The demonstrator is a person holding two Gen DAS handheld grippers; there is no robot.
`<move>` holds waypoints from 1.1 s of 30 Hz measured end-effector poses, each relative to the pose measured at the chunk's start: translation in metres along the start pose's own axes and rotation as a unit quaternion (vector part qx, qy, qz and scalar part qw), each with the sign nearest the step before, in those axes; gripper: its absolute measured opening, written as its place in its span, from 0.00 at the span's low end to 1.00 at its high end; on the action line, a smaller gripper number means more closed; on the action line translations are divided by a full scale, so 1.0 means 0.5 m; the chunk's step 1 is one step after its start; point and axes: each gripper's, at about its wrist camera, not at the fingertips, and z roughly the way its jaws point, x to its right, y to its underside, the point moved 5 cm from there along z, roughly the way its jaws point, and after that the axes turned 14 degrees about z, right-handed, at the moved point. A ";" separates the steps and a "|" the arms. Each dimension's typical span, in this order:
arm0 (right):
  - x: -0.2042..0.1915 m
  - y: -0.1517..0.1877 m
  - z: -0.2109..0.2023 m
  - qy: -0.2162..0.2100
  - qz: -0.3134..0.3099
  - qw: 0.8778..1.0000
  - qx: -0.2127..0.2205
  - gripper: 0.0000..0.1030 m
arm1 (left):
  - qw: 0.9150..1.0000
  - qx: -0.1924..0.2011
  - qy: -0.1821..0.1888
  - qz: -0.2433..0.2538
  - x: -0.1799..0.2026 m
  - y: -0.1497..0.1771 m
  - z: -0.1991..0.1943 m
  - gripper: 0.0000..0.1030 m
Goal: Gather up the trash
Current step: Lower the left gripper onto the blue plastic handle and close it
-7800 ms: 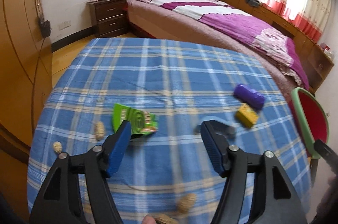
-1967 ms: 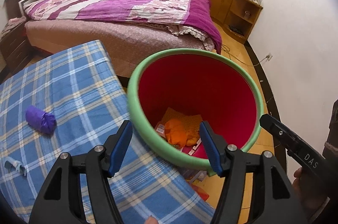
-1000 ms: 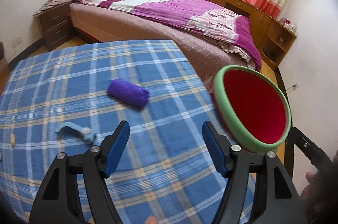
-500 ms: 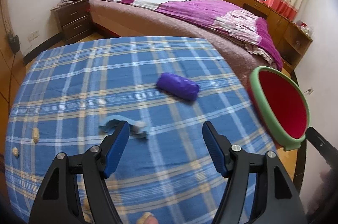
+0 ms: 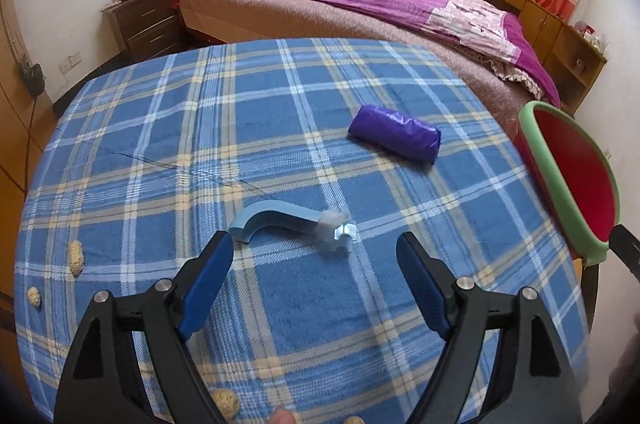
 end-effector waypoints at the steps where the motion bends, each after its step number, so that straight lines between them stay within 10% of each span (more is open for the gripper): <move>1: -0.001 0.000 0.002 0.001 -0.001 1.000 -0.001 0.81 | 1.000 -0.002 -0.001 0.003 0.001 0.000 0.004 0.81; 20: -0.023 0.016 0.038 0.007 -0.013 1.000 -0.025 0.81 | 0.999 -0.024 -0.024 0.000 -0.030 -0.009 0.060 0.78; 33: -0.075 0.007 0.069 0.007 -0.033 0.999 -0.033 0.81 | 0.999 -0.004 0.004 -0.031 -0.068 -0.020 0.051 0.44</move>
